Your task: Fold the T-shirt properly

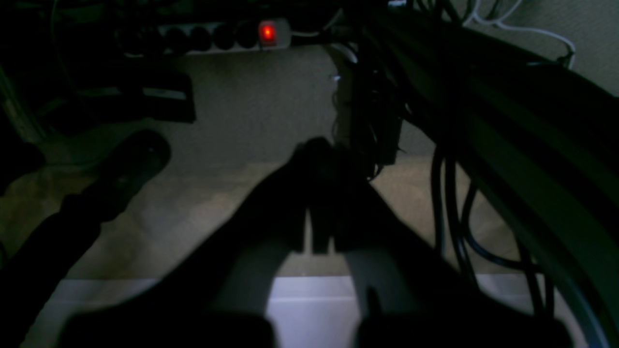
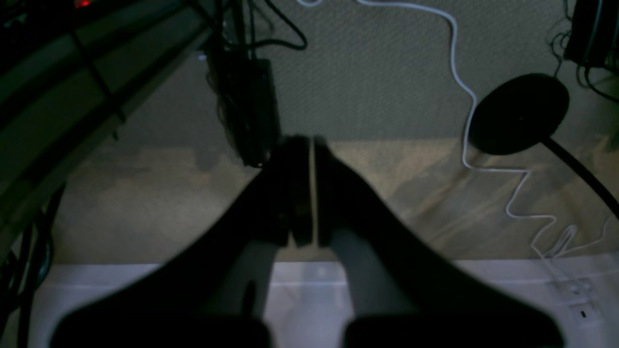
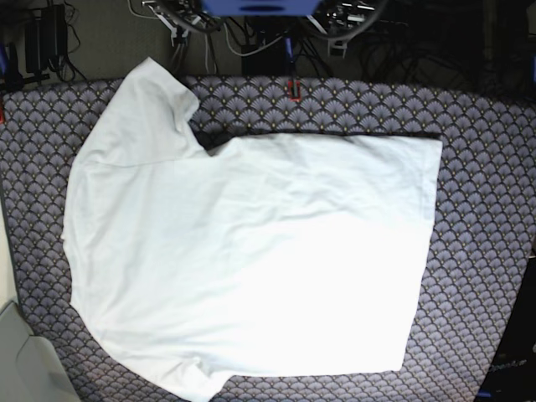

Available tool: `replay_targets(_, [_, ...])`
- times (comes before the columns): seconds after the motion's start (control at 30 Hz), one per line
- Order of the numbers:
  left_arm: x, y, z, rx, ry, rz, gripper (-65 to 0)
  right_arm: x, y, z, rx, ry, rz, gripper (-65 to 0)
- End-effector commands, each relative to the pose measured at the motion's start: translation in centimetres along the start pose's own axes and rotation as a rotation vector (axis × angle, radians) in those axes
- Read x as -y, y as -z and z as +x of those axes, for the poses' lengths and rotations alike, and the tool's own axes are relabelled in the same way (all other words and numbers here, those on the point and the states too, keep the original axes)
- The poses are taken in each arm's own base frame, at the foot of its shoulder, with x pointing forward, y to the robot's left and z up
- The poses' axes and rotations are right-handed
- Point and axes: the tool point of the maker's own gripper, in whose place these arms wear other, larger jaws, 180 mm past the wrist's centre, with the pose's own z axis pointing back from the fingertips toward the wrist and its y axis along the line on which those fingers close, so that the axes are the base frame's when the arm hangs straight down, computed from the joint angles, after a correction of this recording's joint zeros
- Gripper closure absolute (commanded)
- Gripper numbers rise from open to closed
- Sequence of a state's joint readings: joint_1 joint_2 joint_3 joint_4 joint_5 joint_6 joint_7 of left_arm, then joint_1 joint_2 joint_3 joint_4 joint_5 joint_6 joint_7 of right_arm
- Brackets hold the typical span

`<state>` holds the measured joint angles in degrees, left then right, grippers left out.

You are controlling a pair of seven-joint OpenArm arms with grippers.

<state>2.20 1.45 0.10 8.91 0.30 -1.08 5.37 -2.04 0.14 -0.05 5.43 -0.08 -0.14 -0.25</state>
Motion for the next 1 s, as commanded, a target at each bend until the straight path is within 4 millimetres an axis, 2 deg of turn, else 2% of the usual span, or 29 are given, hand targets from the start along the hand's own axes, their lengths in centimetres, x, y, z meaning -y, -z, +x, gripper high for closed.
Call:
replay_targets(0.0, [0.2,0.0,0.1,0.005,-0.006,-0.001,-0.4,0.0,0.0,-0.3,-0.005,-0.005,0.008,-2.1])
replay_targets(0.2, [0.1,0.0,0.0,0.004,-0.006,0.001,-0.3,0.1,0.0,-0.1,0.001,-0.005,0.006,-2.2])
replay_targets(0.33, [-0.1,0.0,0.0,0.005,-0.005,0.004,-0.3,0.2,-0.1,1.1,0.035,-0.005,0.005,-2.2])
replay_targets(0.6, [0.2,0.0,0.0,0.005,-0.007,-0.001,-0.3,0.2,-0.1,0.4,0.034,-0.008,0.005,-1.9])
replay_targets(0.7, [0.2,-0.1,0.9,0.054,-0.003,-0.002,-0.3,0.2,-0.2,0.7,0.044,-0.008,0.004,-1.9])
replay_targets(0.77, [0.1,-0.1,0.1,0.069,-0.004,0.0,-0.3,0.3,-0.3,1.0,0.061,-0.009,0.004,-1.9])
replay_targets(0.97, [0.0,-0.2,-0.3,0.077,-0.007,0.002,-0.3,0.8,-0.5,1.6,0.089,-0.009,-0.006,-1.9])
